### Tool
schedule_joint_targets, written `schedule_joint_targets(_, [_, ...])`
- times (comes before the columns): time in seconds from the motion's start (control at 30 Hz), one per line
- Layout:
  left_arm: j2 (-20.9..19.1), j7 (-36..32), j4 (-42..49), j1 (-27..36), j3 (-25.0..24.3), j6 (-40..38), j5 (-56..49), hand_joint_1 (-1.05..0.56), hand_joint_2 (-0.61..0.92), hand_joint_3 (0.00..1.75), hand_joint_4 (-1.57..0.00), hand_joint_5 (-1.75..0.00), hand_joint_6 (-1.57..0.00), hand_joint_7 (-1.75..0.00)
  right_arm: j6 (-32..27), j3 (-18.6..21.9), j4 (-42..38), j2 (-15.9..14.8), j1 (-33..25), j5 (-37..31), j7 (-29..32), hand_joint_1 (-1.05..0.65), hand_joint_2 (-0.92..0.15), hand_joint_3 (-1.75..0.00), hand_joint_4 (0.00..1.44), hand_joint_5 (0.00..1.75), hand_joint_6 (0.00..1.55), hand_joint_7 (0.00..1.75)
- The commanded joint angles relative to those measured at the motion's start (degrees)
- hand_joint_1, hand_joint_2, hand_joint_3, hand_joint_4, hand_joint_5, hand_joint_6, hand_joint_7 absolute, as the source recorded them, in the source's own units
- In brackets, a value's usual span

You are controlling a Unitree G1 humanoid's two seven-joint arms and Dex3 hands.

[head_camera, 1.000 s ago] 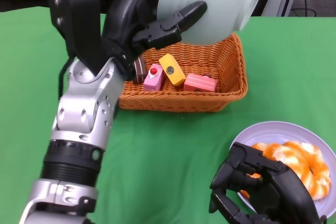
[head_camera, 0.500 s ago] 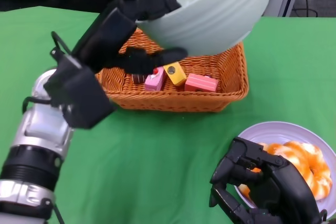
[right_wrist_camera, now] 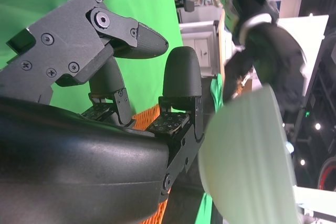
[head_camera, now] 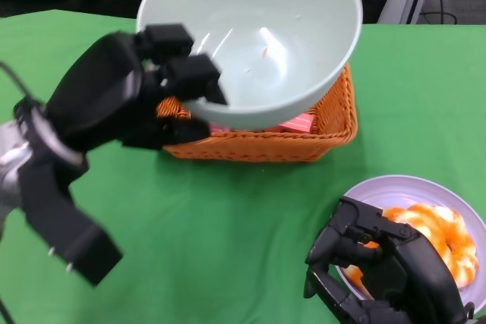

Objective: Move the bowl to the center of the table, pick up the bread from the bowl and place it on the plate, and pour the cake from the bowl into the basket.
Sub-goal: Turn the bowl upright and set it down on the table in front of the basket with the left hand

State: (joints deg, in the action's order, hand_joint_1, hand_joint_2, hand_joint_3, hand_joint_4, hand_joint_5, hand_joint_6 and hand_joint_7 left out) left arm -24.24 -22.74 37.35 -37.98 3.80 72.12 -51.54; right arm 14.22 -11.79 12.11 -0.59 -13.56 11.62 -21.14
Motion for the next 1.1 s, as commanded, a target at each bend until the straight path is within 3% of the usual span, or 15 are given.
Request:
schedule_joint_targets(0.03, [-4.26, -11.69, -2.47, 3.09, 1.43, 0.77, -7.77, -0.21, 0.91, 0.2, -0.59, -1.75, -0.46, -1.61, -0.74, 0.6, 0.57, -0.68, 0.01, 0.95, 0.06, -0.23, -0.5, -0.95, 0.66, 1.63, 0.61, 1.41])
schedule_joint_targets(0.17, [-8.73, -22.66, -4.76, 7.87, 4.15, 0.85, -14.05, -0.15, 0.9, 0.14, -0.63, -1.75, -0.49, -1.63, -1.62, 0.79, 1.22, -1.02, -0.06, 1.24, 0.05, -0.24, -0.54, -0.87, 0.66, 1.59, 0.62, 1.38])
schedule_joint_targets(0.23, [-10.47, -26.36, -5.19, 9.0, 5.84, 0.35, -15.71, -0.14, 0.91, 0.11, -0.62, -1.75, -0.53, -1.53, -1.86, 0.86, 1.37, -1.15, -0.05, 1.47, -0.01, -0.24, -0.55, -0.86, 0.65, 1.59, 0.62, 1.38])
schedule_joint_targets(0.6, [-18.27, -45.39, -4.86, 13.32, 16.68, -3.31, -23.31, -0.17, 0.92, 0.08, -0.65, -1.75, -0.64, -1.46, -1.68, 1.27, 1.44, -1.5, -0.26, 1.16, 0.2, -0.24, -0.54, -0.88, 0.66, 1.59, 0.61, 1.38])
schedule_joint_targets(0.67, [-19.85, -49.55, -4.49, 14.82, 19.77, -4.07, -25.29, -0.17, 0.92, 0.1, -0.7, -1.69, -0.69, -1.38, -1.93, 1.38, 1.6, -1.47, -0.35, 0.9, 0.59, -0.23, -0.55, -0.88, 0.65, 1.58, 0.62, 1.37])
schedule_joint_targets(0.77, [-20.8, -54.44, -4.15, 15.35, 23.6, -5.48, -26.89, -0.13, 0.92, 0.07, -0.75, -1.63, -0.65, -1.47, -1.49, 1.41, 1.42, -1.35, -0.34, 0.63, 0.86, -0.21, -0.54, -0.89, 0.66, 1.57, 0.62, 1.37])
schedule_joint_targets(0.87, [-21.36, -58.3, -3.72, 15.15, 26.82, -7.22, -28.12, -0.08, 0.92, 0.06, -0.73, -1.69, -0.52, -1.7, -1.38, 1.4, 1.25, -1.37, -0.24, 0.56, 0.88, -0.2, -0.54, -0.91, 0.66, 1.56, 0.62, 1.36])
schedule_joint_targets(1.1, [-23.41, -61.84, -3.06, 14.83, 33.73, -9.24, -29.8, -0.11, 0.91, 0.17, -0.68, -1.75, -0.52, -1.71, -2.76, 1.33, 2.12, -1.45, -0.42, 1.04, 0.97, -0.22, -0.53, -0.92, 0.66, 1.56, 0.61, 1.37])
